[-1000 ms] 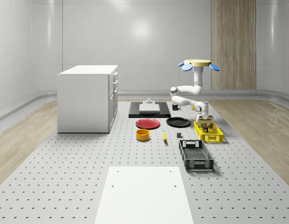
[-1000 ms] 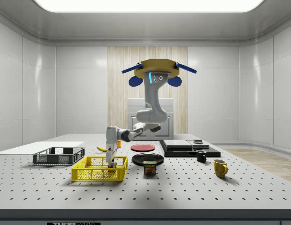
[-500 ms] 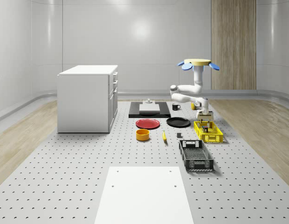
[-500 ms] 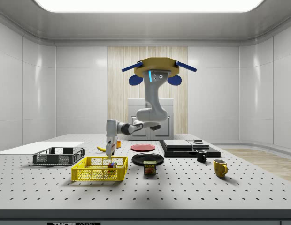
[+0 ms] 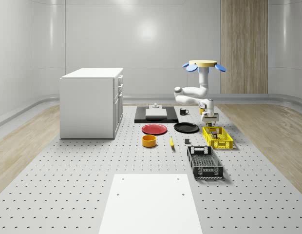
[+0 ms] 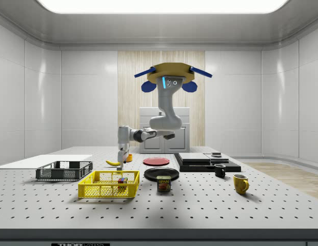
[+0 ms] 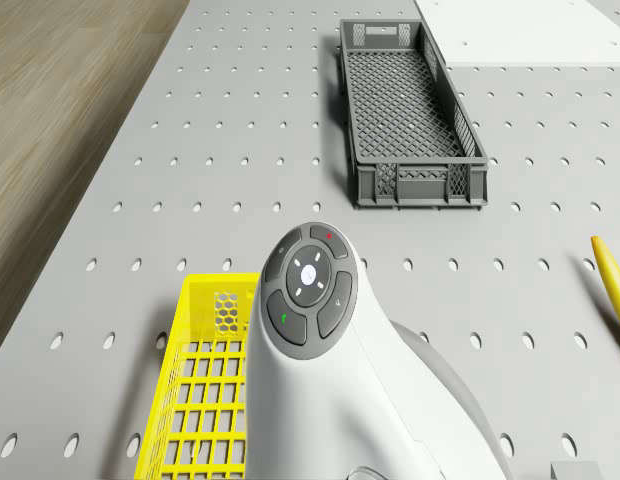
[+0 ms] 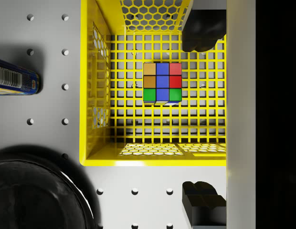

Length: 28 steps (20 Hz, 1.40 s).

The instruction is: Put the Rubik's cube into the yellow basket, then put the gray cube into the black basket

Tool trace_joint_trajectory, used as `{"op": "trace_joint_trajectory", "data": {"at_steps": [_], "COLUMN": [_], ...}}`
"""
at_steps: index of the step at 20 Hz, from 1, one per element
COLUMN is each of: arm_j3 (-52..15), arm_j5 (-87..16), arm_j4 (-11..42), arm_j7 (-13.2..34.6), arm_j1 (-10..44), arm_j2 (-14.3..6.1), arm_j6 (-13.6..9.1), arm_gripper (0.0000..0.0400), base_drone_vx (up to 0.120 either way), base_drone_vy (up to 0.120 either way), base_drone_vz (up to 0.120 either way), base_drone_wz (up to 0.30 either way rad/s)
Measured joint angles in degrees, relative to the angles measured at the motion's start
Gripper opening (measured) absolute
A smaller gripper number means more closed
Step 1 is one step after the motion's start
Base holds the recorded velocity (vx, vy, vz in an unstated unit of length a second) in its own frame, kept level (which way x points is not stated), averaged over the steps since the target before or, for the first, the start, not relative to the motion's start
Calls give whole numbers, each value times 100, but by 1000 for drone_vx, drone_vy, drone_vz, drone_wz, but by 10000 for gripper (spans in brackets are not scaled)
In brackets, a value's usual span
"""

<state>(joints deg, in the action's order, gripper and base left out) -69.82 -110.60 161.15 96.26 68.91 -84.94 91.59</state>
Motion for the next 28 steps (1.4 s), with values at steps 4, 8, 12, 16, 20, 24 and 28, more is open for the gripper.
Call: {"op": "trace_joint_trajectory", "data": {"at_steps": [4, 8, 12, 16, 20, 24, 28], "arm_j3": [-16, -22, -26, -28, -29, -30, -31], "arm_j5": [17, 26, 32, 36, 39, 43, 45], "arm_j4": [4, 5, 5, 5, 4, 4, 3], "arm_j7": [3, 6, 8, 10, 12, 14, 16], "arm_j1": [1, 4, 7, 9, 12, 15, 17], "arm_j2": [-8, -16, -24, -31, -39, -46, -52], "arm_j6": [1, 7, 13, 20, 27, 33, 39], "arm_gripper": [400, 400, 400, 400, 400, 400, 400], "base_drone_vx": [0, 0, 0, 0, 60, 120, 120], "base_drone_vy": [-120, -120, -120, -120, -120, -120, -120], "base_drone_vz": [0, 0, 0, 0, 0, 0, 0], "base_drone_wz": [0, 0, 0, 0, 0, 0, 0]}}
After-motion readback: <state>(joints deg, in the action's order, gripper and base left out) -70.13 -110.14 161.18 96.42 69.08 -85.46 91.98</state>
